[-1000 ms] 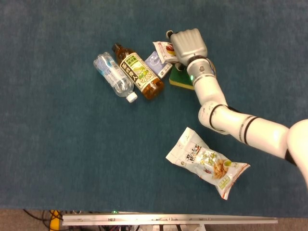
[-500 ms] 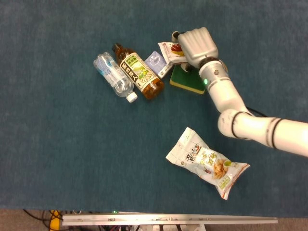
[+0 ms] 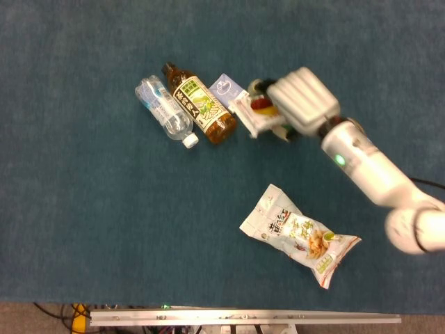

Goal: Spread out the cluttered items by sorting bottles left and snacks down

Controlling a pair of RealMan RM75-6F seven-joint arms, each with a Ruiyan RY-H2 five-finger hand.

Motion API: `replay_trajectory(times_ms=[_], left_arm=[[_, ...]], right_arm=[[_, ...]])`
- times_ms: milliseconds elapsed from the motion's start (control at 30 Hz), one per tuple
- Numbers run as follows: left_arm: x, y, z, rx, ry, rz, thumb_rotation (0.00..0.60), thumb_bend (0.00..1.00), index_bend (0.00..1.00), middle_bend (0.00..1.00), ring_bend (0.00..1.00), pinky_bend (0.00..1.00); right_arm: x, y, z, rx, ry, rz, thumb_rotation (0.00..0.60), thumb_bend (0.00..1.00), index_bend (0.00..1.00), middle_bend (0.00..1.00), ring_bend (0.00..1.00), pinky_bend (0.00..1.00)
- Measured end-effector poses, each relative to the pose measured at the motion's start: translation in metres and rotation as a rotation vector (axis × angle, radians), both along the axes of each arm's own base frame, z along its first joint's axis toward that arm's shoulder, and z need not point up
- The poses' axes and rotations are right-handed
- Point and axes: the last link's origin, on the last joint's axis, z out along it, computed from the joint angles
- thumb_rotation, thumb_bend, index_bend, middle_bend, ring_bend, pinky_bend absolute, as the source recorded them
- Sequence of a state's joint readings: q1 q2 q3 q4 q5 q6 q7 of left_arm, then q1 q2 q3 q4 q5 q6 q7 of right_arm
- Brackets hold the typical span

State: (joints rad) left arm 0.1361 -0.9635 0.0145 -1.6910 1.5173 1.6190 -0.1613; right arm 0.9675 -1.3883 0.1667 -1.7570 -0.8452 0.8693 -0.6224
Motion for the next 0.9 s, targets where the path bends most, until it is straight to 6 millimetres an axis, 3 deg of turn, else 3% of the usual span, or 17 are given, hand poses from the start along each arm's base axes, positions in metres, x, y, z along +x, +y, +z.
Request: replay_trajectory(times_ms=[300,567,767,900], left_arm=[[0.008,0.007,-0.009,-0.023,-0.001,-0.024,0.6,0.26,0.2,0.15,0.05,0.16],[0.011,0.004,-0.009,-0.023,0.0,-0.022,0.6,0.26,0.2,0.15,0.05,0.16],[0.009,0.002,-0.009,-0.023,0.0,-0.012,0.6,0.26,0.2,0.15,0.05,0.16],[0.01,0.004,-0.011,-0.03,-0.004,-0.018,0.6,0.26,0.2,0.15,0.05,0.16]], right_arm=[[-0.022,0.059,0.018,0.095,-0.018,0.124,0.6,0.23,0.27,0.55,0.58,0.64],[-0.032,0.103,0.01,0.207,0.003,0.228,0.6,0.23,0.27,0.55,0.58,0.64],[-0.039,0.121,0.001,0.271,0.054,0.267,0.6,0.23,0.27,0.54,0.52,0.64],[-0.044,0.129,-0.005,0.305,0.083,0.283,0.6,0.23,0.24,0.47,0.46,0.62]])
